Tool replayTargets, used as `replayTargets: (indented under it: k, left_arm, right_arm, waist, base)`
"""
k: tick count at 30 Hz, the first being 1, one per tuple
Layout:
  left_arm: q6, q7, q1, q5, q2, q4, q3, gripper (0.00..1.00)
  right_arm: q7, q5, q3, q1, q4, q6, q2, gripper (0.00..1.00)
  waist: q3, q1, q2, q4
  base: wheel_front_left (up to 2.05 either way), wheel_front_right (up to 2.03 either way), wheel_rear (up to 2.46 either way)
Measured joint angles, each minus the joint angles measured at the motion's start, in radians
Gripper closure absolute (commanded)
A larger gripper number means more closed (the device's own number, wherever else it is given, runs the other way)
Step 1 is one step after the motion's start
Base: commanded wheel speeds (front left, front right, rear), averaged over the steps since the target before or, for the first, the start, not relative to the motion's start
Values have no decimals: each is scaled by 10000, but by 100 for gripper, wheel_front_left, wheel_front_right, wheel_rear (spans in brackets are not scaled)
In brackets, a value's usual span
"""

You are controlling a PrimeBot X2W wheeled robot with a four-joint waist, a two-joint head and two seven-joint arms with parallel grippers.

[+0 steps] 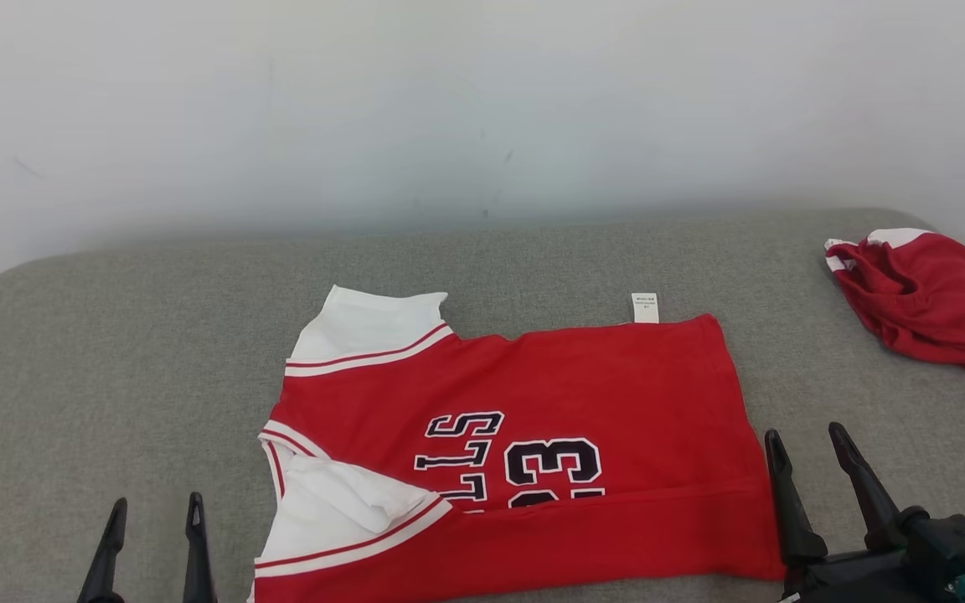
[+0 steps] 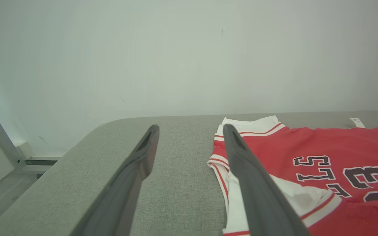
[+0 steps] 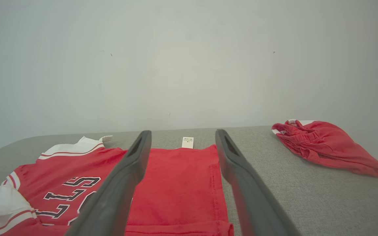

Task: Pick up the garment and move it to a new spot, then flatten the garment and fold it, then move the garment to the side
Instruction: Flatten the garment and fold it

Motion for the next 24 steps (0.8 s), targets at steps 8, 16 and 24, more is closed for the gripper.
replayTargets:
  k: [8, 16, 24]
  left_arm:
    - [-265, 0, 175, 351, -98, 84, 69, 0]
    - [-360, 0, 245, 692, -81, 144, 188, 0]
    - [-449, 0, 335, 909, -150, 105, 322, 0]
  right_arm:
    - [-4, -176, -132, 211, -150, 0, 226, 0]
    - [-4, -391, -345, 382, -265, 0, 410, 0]
    - [-6, -573, -456, 472, -240, 0, 596, 0]
  waist:
    - [-8, 0, 0, -35]
    - [23, 0, 0, -53]
    - [52, 0, 0, -54]
  base:
    - [0, 0, 0]
    - [0, 0, 0]
    - [0, 0, 0]
